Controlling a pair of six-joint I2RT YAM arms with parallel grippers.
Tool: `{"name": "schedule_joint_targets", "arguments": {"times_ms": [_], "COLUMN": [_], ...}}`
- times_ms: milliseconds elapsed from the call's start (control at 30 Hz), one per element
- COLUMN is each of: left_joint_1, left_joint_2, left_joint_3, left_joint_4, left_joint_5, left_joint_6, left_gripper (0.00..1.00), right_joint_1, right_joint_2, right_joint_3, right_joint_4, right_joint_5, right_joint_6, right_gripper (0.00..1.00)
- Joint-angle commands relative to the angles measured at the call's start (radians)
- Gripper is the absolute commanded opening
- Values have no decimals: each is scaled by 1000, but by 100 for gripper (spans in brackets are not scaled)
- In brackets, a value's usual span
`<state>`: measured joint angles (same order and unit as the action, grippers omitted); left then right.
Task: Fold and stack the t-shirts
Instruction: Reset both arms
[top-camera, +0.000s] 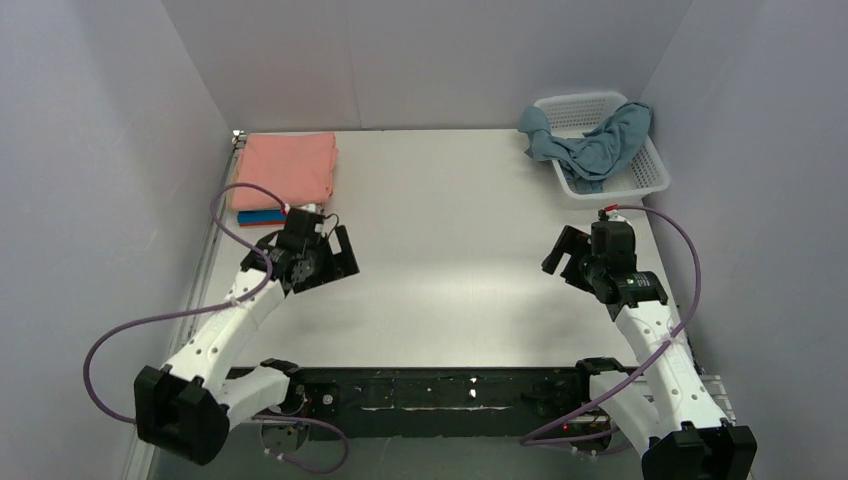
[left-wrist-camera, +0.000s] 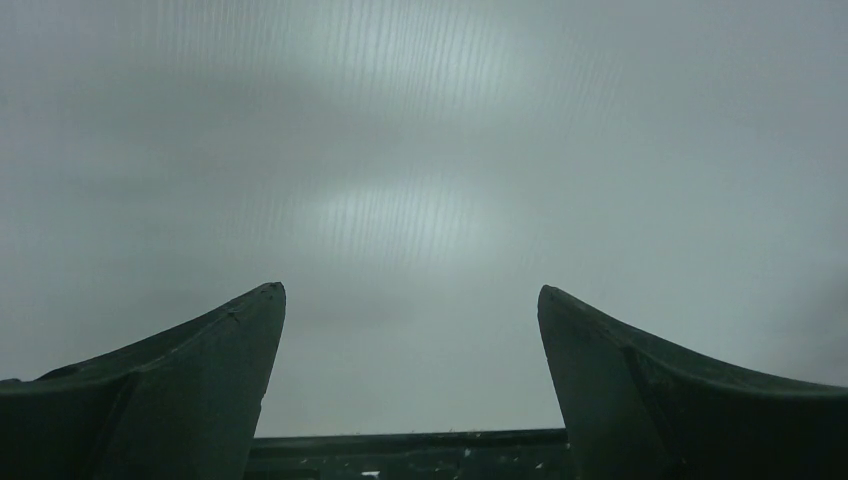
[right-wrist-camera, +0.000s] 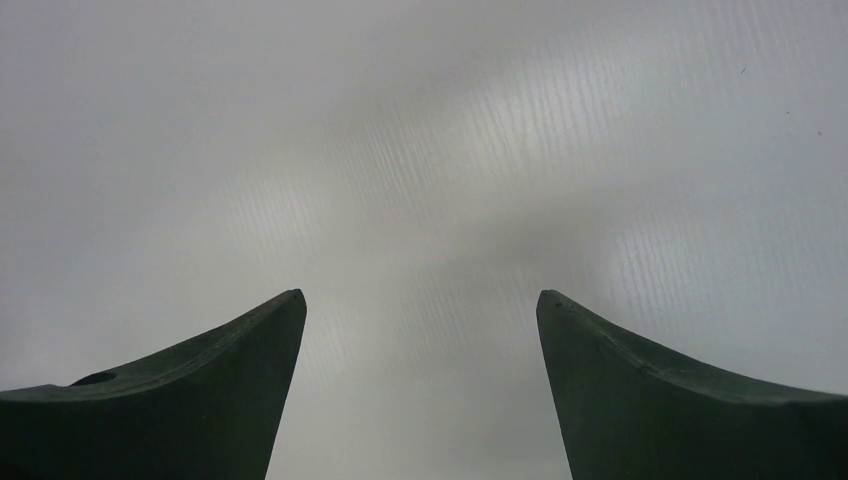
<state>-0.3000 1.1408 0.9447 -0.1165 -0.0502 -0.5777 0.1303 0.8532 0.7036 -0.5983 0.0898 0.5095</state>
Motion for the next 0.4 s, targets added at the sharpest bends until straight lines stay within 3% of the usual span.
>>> {"name": "schedule_joint_targets", "arguments": {"times_ms": [0,167,367], "left_joint_1": [-56,-83,-83], "left_joint_2": [-215,-345,-323], "left_joint_3": [-177,-271,-230], "left_joint_4": [-64,-148,-180], "left_joint_5": [-108,-196,-179], "left_joint_6": [-35,-58,-52], "left_gripper": [98,98,98], "right_joint_1": [-6,-6,-6], "right_joint_2": [-59,-104,-138], "right_joint_3": [-33,-60,-66], "right_joint_4": [75,88,95], "right_joint_5": [25,52,53], "right_joint_6": [-5,5,7], "right_gripper": [94,94,94]}}
